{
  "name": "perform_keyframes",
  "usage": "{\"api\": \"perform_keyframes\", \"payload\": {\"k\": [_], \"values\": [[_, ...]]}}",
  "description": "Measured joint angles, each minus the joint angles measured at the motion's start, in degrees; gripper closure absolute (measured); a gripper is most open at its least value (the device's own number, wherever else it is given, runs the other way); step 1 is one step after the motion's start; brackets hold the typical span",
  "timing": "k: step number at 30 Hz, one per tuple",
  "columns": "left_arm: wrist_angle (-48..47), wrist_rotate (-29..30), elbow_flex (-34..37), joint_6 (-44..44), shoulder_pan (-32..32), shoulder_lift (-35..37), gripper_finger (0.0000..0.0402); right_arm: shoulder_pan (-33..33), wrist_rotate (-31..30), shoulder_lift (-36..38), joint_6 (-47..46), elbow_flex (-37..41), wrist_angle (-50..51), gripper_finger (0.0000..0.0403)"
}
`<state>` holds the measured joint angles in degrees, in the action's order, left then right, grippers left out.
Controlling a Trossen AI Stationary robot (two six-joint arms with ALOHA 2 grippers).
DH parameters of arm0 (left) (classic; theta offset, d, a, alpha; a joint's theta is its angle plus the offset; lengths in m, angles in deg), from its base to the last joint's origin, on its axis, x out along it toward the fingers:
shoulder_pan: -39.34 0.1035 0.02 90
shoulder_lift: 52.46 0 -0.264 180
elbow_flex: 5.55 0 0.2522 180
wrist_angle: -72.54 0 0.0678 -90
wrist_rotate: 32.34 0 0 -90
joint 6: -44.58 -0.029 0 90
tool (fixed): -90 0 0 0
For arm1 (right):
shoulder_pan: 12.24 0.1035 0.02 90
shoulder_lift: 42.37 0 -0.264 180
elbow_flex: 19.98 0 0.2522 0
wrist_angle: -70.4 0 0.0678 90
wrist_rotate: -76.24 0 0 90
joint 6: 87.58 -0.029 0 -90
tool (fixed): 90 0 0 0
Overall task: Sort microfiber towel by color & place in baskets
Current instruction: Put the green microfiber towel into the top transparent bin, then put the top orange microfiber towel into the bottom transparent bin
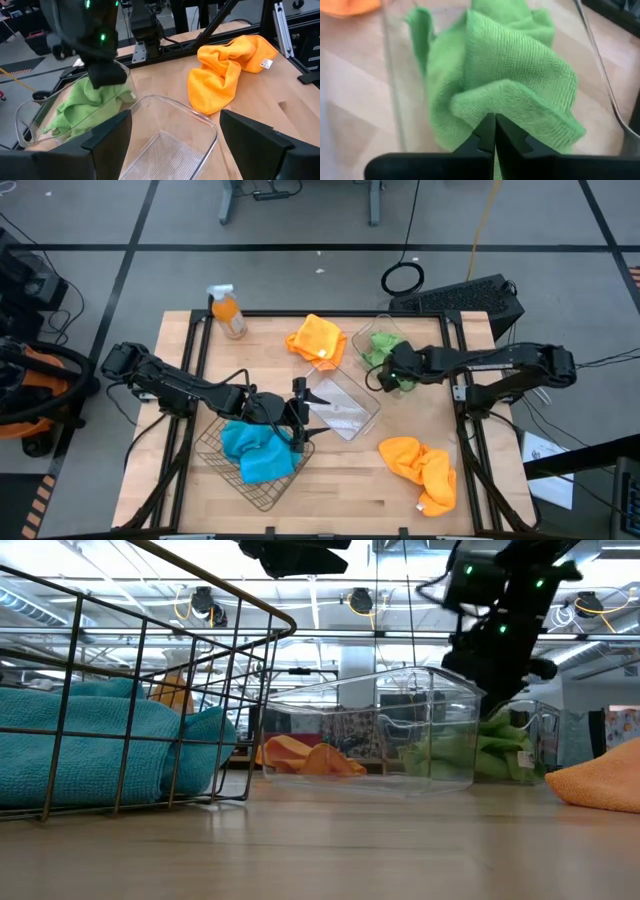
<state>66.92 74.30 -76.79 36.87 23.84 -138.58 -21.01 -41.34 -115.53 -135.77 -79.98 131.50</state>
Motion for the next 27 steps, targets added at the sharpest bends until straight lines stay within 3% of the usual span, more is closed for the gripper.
{"api": "perform_keyframes", "payload": {"k": [6,13,17,22,24,27], "values": [[-0.13,0.01,0.00,0.01,0.00,0.00,0.0093,3.15,-2.58,5.25,-3.99,0.00,3.88,0.0401],[-1.97,2.35,0.00,-0.04,0.08,0.00,0.0093,9.49,-3.56,10.05,-6.78,0.00,1.64,0.0401],[-3.39,11.01,0.00,-0.08,0.15,0.00,0.0093,14.63,-7.39,11.62,-6.88,-0.09,-1.28,0.0401],[-6.40,34.26,0.00,0.15,0.31,0.00,0.0093,20.93,-11.25,11.72,-9.34,-0.09,-1.29,0.0401],[-8.38,36.73,0.00,2.38,0.35,-0.02,0.0093,24.06,-13.23,11.00,-10.42,-0.09,-2.45,0.0401],[-8.00,35.58,0.00,0.46,1.41,0.00,0.0094,28.82,-17.53,9.79,-12.01,-0.09,-2.92,0.0401]]}}
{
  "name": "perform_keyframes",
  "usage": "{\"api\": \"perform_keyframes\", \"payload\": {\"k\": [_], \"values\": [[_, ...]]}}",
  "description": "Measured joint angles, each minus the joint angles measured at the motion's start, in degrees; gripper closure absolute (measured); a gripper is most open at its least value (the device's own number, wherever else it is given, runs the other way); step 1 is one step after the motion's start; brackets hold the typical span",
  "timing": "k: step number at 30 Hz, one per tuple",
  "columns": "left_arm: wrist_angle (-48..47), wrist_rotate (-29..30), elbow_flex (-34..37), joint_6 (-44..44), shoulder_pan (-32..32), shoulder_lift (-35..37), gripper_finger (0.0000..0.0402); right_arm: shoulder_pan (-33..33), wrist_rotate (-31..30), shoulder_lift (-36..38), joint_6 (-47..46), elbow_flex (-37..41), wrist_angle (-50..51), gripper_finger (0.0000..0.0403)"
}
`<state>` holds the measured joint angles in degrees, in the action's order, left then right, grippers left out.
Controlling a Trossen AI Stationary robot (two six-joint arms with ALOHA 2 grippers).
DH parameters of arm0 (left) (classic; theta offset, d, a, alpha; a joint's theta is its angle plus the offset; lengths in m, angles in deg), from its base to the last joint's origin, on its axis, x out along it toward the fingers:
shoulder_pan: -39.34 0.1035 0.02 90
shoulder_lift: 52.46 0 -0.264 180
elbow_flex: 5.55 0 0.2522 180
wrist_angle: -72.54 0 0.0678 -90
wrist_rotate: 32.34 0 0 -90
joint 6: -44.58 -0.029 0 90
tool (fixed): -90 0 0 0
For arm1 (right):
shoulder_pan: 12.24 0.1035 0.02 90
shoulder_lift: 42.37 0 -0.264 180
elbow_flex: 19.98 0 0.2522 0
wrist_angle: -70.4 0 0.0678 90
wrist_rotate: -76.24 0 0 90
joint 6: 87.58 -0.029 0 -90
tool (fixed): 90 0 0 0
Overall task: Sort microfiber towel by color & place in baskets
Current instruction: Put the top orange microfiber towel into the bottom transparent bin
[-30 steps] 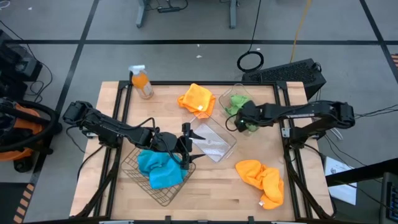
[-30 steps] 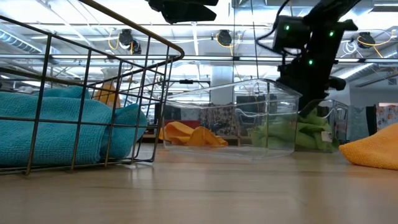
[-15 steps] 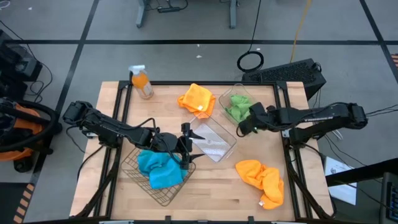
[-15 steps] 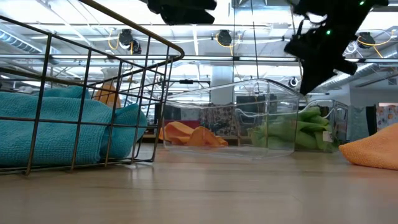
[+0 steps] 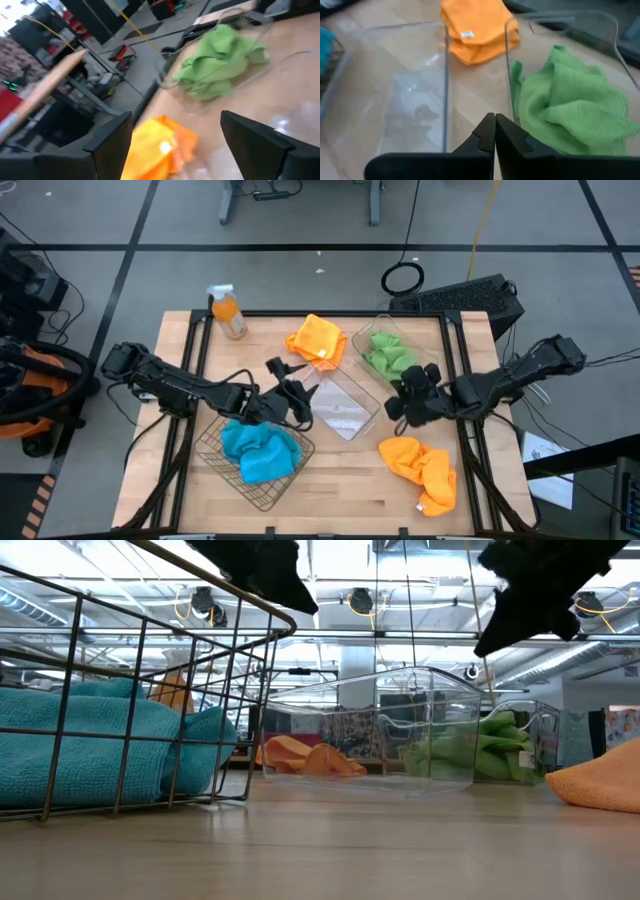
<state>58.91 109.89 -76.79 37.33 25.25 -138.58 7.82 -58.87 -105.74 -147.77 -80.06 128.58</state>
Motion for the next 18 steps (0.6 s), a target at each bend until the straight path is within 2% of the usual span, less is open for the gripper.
{"api": "perform_keyframes", "payload": {"k": [3,4,7,9,14,18], "values": [[3.66,-0.68,0.00,-6.54,4.40,-0.02,0.0110,4.26,-4.76,-1.35,-1.35,0.00,-0.20,0.0401],[5.23,-2.99,0.00,-8.26,6.51,-0.01,0.0117,5.51,-5.94,-1.90,-1.55,0.00,-0.45,0.0401],[8.21,-16.23,0.00,-9.46,14.17,-0.02,0.0135,9.08,-7.53,-3.78,-2.34,0.00,-1.00,0.0401],[9.31,-24.94,-0.02,-5.84,20.10,-0.55,0.0144,11.04,-7.54,-5.23,-3.17,0.00,-1.00,0.0401],[2.99,-25.30,0.02,10.20,29.41,-3.15,0.0162,14.92,-7.56,-9.10,-3.90,0.00,-1.19,0.0401],[2.54,-26.04,0.00,12.82,31.09,-5.46,0.0169,15.79,-7.52,-11.36,-3.15,0.00,-0.94,0.0401]]}}
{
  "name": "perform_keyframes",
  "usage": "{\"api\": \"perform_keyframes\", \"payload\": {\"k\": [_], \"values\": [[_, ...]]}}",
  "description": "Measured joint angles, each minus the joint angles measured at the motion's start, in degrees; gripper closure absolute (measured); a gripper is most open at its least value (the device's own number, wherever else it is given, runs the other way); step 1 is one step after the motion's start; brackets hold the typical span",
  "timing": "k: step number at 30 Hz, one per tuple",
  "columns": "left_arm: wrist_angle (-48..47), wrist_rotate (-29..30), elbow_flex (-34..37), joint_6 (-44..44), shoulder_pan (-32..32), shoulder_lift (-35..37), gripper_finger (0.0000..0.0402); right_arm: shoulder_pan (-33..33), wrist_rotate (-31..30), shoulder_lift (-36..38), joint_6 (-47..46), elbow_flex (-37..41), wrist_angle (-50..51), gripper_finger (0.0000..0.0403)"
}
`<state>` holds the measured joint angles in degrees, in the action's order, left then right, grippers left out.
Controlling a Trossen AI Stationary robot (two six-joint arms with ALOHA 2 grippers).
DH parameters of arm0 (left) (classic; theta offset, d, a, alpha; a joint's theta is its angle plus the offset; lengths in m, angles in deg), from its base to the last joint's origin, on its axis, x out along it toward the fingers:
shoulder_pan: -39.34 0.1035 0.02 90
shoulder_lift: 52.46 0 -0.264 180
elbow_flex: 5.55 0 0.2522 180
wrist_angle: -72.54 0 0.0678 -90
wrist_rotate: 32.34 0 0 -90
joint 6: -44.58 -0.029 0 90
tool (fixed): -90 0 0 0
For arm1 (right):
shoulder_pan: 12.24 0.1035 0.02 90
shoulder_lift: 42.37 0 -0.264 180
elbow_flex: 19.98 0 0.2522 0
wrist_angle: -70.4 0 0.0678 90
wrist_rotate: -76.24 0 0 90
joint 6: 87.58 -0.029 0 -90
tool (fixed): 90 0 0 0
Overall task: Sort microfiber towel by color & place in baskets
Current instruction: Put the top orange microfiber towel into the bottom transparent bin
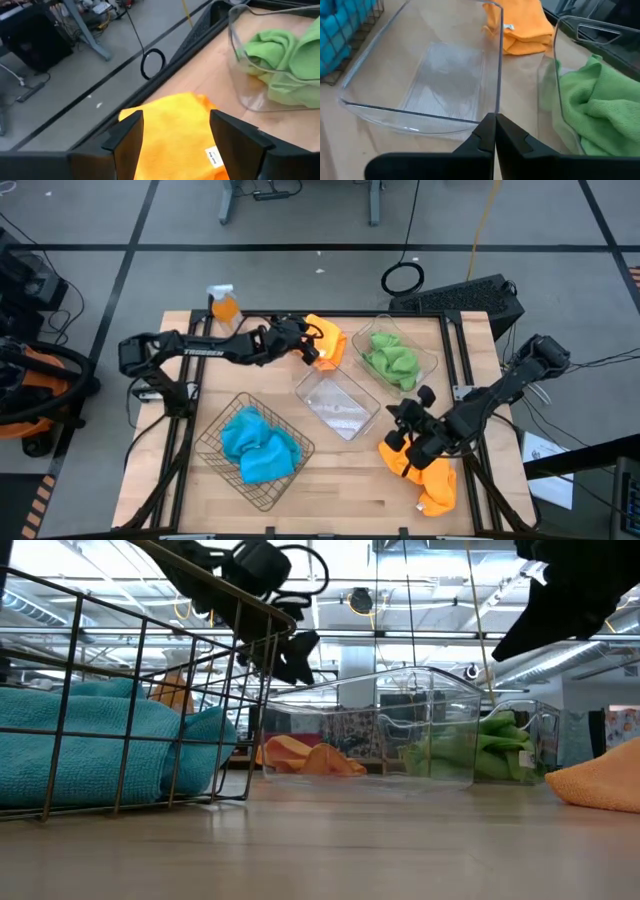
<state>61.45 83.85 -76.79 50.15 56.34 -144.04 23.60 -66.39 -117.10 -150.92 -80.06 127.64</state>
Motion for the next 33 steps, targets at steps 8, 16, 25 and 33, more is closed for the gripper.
{"api": "perform_keyframes", "payload": {"k": [8,16,25,33], "values": [[3.21,-0.65,-0.02,1.27,0.77,-5.62,0.0169,-0.31,-0.08,-0.14,0.87,0.00,-1.01,0.0401],[3.26,-3.93,-0.06,4.63,2.68,-6.74,0.0169,-0.38,-0.62,-0.08,1.24,0.00,-3.84,0.0401],[-1.86,-4.53,-0.04,5.97,3.55,-7.48,0.0143,-0.38,-1.57,-0.08,2.48,0.02,-6.14,0.0401],[-1.32,-4.51,-0.11,7.78,3.70,-10.90,0.0093,-0.38,-1.39,-0.08,2.54,0.02,-7.70,0.0401]]}}
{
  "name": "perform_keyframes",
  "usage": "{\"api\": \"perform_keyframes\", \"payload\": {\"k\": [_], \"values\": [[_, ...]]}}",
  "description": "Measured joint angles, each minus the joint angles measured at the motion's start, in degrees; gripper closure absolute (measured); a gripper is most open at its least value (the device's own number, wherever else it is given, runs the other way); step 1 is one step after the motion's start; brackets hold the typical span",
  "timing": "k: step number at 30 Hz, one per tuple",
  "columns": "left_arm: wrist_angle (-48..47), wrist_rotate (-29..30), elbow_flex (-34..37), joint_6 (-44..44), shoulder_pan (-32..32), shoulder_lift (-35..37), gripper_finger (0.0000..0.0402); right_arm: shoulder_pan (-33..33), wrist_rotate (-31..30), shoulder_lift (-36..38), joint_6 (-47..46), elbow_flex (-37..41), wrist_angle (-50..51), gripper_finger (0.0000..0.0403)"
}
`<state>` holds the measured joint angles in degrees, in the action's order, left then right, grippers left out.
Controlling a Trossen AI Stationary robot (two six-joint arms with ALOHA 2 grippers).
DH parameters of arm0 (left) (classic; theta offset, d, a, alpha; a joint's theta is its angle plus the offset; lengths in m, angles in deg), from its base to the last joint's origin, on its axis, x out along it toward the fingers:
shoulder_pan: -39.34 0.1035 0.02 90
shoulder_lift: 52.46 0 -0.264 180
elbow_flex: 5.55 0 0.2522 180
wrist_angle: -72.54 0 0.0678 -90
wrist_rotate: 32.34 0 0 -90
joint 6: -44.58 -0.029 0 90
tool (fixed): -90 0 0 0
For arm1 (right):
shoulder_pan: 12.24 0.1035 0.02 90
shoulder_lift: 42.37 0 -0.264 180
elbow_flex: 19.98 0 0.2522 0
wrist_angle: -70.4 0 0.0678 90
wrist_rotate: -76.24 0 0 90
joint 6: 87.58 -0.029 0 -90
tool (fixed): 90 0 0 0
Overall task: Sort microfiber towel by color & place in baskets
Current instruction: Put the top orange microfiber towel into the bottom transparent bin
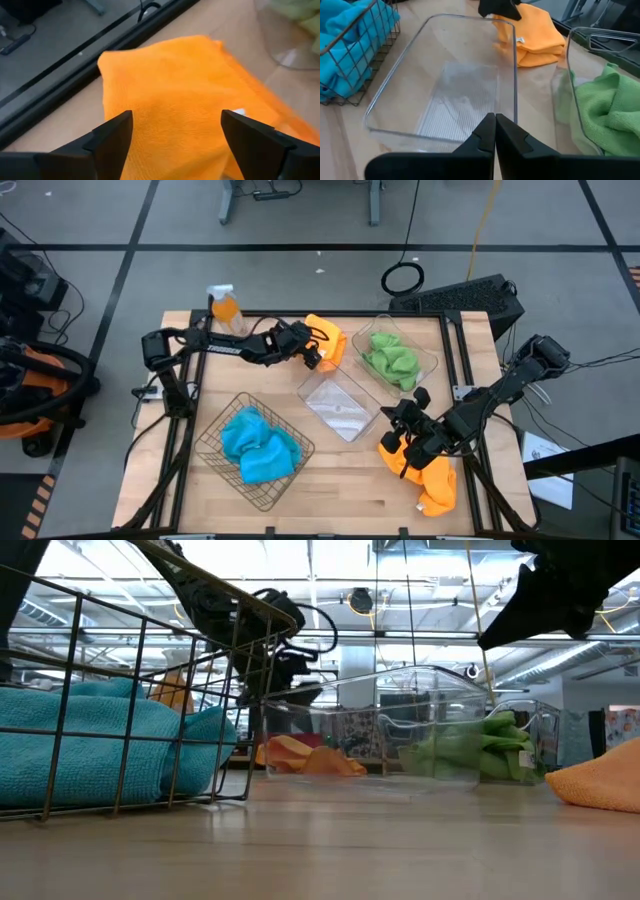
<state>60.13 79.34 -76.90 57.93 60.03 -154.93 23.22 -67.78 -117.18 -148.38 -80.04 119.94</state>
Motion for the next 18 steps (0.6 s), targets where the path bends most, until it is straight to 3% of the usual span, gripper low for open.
{"api": "perform_keyframes", "payload": {"k": [5,15,18], "values": [[0.49,0.91,0.04,1.41,1.07,-2.27,0.0074,-0.19,-0.05,0.00,0.22,0.00,-1.57,0.0401],[0.67,0.88,0.04,2.46,2.53,-2.95,0.0072,-1.71,0.11,0.00,0.18,0.00,-1.98,0.0401],[0.81,-2.45,0.04,2.42,3.54,-2.95,0.0072,-2.27,0.26,0.00,0.18,0.00,-2.22,0.0401]]}}
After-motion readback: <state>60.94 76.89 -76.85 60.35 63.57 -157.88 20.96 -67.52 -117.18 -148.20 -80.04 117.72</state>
